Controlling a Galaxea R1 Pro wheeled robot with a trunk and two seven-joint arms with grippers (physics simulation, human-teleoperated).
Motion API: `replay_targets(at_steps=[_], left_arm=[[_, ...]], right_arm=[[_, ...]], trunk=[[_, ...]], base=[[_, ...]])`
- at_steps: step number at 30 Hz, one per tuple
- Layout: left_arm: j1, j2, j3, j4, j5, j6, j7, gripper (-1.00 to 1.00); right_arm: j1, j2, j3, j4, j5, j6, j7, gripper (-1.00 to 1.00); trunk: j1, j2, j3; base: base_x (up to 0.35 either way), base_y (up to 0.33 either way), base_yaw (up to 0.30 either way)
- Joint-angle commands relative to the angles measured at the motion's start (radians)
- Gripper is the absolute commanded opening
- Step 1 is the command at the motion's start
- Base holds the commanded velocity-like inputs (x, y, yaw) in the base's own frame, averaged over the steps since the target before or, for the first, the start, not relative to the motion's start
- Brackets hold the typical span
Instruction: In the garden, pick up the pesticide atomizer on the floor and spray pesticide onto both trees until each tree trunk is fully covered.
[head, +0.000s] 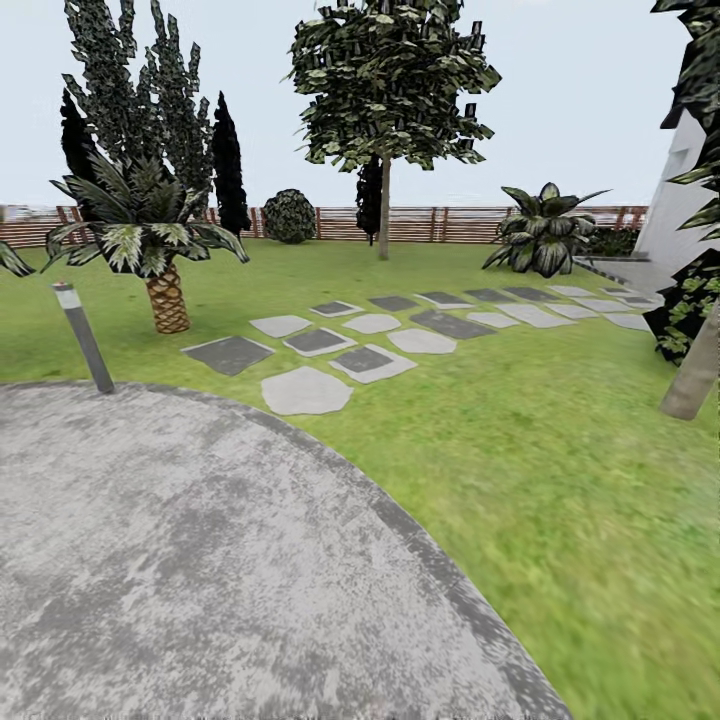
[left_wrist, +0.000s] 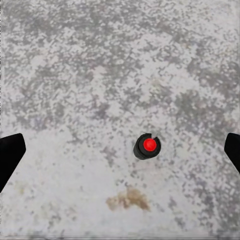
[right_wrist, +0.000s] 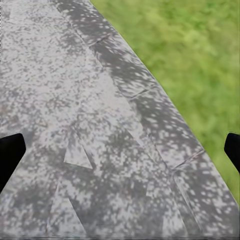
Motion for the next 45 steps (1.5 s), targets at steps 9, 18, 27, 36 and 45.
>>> replay_targets(at_steps=[9,18,27,36,45], left_arm=[[-0.001,-0.002,-0.002,0.001,0.007,-0.003,-0.001,1.00],[-0.001,-0.001,0.001,0.001,0.008,-0.003,-0.001,1.00],[-0.001,0.000,0.001,0.002,0.000,-0.004,-0.001,1.00],[-0.096,0.020,-0.005,-0.062,-0.012,0.000,-0.002,1.00],[-0.238,0.020,-0.025,-0.052,-0.083,0.002,-0.007,1.00]], right_arm=[[0.000,0.001,-0.004,0.001,0.008,-0.003,0.000,1.00],[0.000,0.001,-0.004,0.001,0.008,-0.003,0.000,1.00],[0.000,0.001,-0.003,0.004,0.011,-0.002,-0.002,1.00],[-0.116,0.001,-0.002,-0.112,0.010,0.013,0.003,1.00],[-0.316,0.001,-0.003,-0.138,0.011,0.156,0.004,1.00]], trunk=[[-0.001,0.000,-0.001],[-0.001,0.000,-0.001],[-0.001,0.000,-0.001],[-0.001,0.000,-0.001],[-0.001,0.000,-0.001]], base=[[-0.257,0.000,0.000],[-0.032,0.000,0.000],[0.000,0.000,0.000],[0.000,0.000,0.000],[0.000,0.000,0.000]])
